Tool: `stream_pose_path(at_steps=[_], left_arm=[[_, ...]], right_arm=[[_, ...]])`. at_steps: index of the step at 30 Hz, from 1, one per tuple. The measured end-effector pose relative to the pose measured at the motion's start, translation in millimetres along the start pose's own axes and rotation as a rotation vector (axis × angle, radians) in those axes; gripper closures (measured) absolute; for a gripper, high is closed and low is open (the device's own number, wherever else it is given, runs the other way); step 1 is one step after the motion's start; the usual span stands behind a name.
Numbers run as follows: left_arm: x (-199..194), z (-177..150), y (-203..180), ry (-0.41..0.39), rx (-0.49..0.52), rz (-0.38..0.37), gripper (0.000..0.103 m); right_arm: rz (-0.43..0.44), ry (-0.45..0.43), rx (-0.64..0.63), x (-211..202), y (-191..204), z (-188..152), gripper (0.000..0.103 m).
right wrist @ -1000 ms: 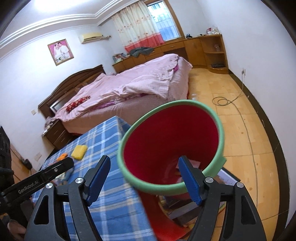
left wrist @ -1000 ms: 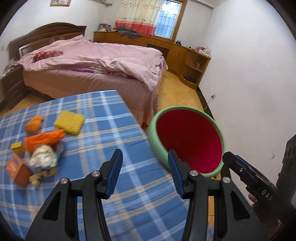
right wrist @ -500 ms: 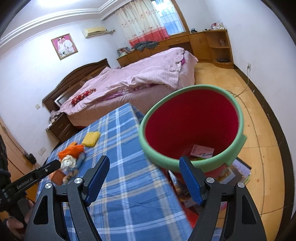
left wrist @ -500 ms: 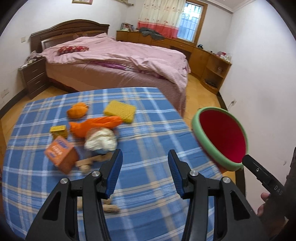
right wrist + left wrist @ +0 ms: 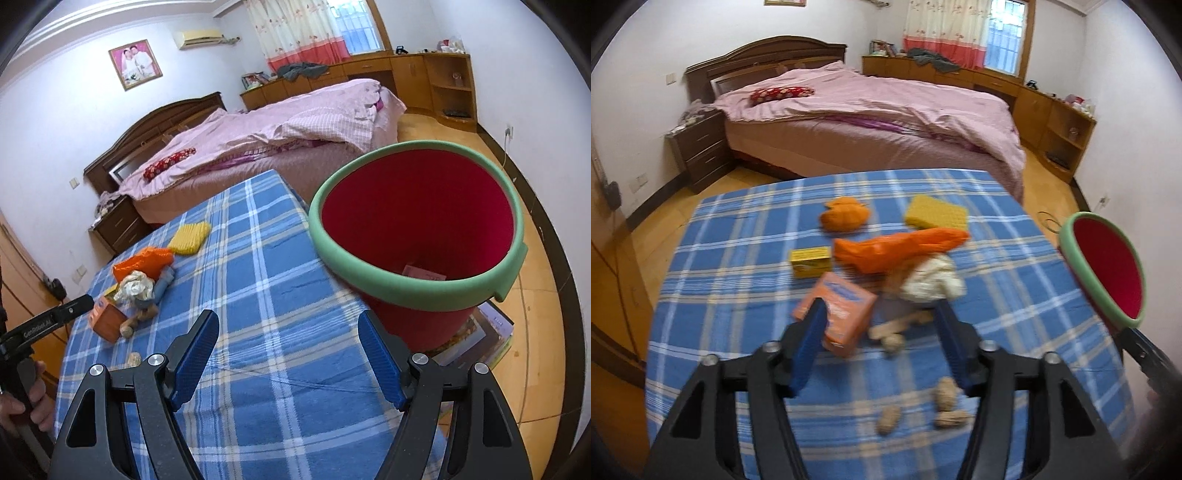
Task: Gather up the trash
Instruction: 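Move both tools back over the table toward the orange box, then grasp the orange box with the left tool while the right tool grasps the tissue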
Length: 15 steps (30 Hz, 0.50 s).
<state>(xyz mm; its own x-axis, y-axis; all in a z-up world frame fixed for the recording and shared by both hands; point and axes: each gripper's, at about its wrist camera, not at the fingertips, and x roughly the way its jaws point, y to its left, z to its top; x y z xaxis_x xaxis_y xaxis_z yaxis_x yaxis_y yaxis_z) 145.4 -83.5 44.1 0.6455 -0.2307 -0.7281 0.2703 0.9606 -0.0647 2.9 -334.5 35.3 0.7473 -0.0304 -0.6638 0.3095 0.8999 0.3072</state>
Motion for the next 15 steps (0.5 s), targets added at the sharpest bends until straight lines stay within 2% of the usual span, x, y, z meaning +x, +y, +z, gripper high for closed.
stream_pose_path(at_steps=[9,15], left_arm=[[28.1,-0.8,23.7,0.053,0.032,0.078,0.035],[44.7,-1.9,32.1,0.079,0.013,0.048,0.035]], right_arm=[[-0.014,0.035,-0.025,12.4,12.5,-3.1,0.024],[-0.014,0.055,-0.038,20.9,21.1,-5.3,0.024]])
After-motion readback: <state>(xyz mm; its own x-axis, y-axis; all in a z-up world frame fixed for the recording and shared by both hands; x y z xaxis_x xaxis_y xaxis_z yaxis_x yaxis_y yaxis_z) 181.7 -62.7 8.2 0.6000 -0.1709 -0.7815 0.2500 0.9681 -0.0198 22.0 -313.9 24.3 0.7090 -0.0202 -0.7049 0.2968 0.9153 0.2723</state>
